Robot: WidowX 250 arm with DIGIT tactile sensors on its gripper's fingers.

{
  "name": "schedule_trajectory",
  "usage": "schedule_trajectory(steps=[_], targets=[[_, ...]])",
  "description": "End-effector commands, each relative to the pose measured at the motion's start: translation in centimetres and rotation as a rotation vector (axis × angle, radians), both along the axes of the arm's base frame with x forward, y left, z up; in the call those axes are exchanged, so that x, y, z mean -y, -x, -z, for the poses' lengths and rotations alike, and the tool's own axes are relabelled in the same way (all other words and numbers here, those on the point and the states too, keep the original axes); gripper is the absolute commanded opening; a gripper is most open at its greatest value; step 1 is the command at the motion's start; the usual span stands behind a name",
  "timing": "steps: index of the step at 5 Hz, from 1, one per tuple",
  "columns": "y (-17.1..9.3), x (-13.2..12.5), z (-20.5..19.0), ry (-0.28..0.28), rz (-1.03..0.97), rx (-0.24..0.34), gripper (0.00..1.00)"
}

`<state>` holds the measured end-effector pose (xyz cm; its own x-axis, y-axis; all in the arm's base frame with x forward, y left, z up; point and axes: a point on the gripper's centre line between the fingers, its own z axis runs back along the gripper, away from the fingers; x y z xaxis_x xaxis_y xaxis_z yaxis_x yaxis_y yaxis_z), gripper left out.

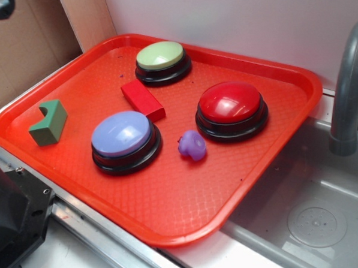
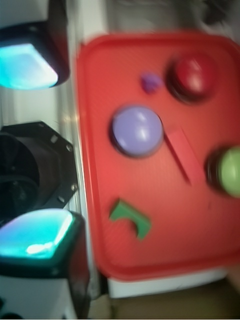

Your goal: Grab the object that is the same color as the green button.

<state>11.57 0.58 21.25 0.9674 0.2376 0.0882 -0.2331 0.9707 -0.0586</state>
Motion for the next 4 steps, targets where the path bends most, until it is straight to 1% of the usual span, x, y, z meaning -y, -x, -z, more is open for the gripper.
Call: schedule_trajectory(steps=[1,2,3,4], targets=[[-0.4,-3.6,2.6,0.007,-0.282,0.031,1.0],[-1.1,-5.9,5.8,-0.052,-0.526,-0.016,1.0],[-1.7,-7.2,7.9,-0.064,-0.616,0.005,1.0],[-2.4,-8.6,10.9,-0.095,-0.74,0.031,1.0]])
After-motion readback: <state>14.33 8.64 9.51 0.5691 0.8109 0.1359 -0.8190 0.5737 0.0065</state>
